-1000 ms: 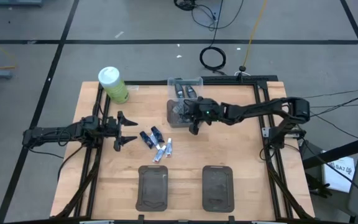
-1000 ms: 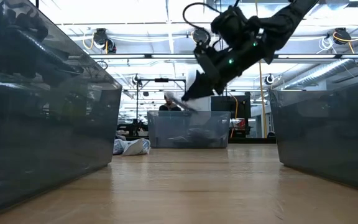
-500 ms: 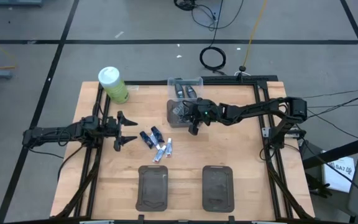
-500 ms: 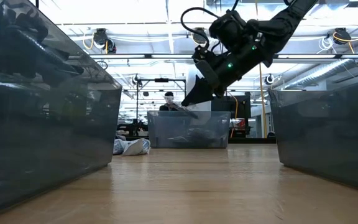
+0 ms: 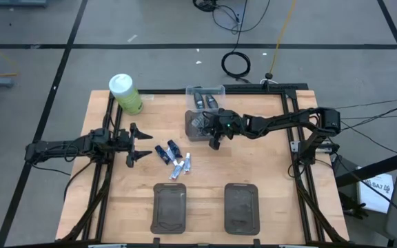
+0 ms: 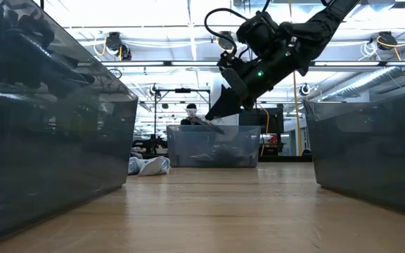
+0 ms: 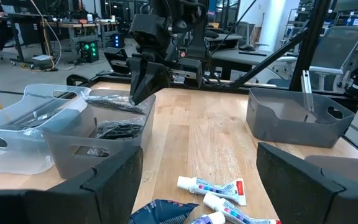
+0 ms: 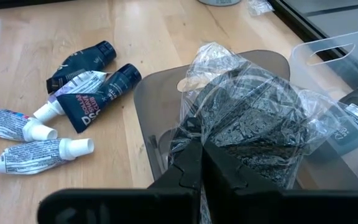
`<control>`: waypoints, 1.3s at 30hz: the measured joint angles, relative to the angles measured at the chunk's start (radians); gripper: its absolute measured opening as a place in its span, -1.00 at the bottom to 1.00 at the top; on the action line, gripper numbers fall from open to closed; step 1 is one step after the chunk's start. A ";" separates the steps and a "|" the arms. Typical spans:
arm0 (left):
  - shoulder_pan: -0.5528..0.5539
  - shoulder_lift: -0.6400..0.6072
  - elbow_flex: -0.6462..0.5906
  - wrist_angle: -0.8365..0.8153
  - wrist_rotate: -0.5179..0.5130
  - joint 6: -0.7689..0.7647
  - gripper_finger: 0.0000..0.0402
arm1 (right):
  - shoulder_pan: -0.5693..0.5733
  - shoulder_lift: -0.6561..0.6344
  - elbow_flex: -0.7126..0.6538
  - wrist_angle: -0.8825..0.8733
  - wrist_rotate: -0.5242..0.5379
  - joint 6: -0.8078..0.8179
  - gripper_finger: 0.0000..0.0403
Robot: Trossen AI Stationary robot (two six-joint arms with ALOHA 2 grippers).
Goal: Pick & Place Travel size toiletries
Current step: Put the black hairbrush into the top black bin, then put the left blue shave cream into the right black bin
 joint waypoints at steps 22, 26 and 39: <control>0.000 0.000 0.000 0.000 0.000 0.000 0.52 | 0.000 -0.001 0.000 0.000 -0.003 0.001 -0.81; 0.000 0.000 0.000 0.000 0.000 0.000 0.52 | 0.000 -0.001 0.000 0.000 -0.003 0.000 -0.78; 0.000 0.000 0.000 0.000 0.000 0.000 0.52 | 0.000 -0.007 -0.001 -0.003 -0.003 0.001 -0.71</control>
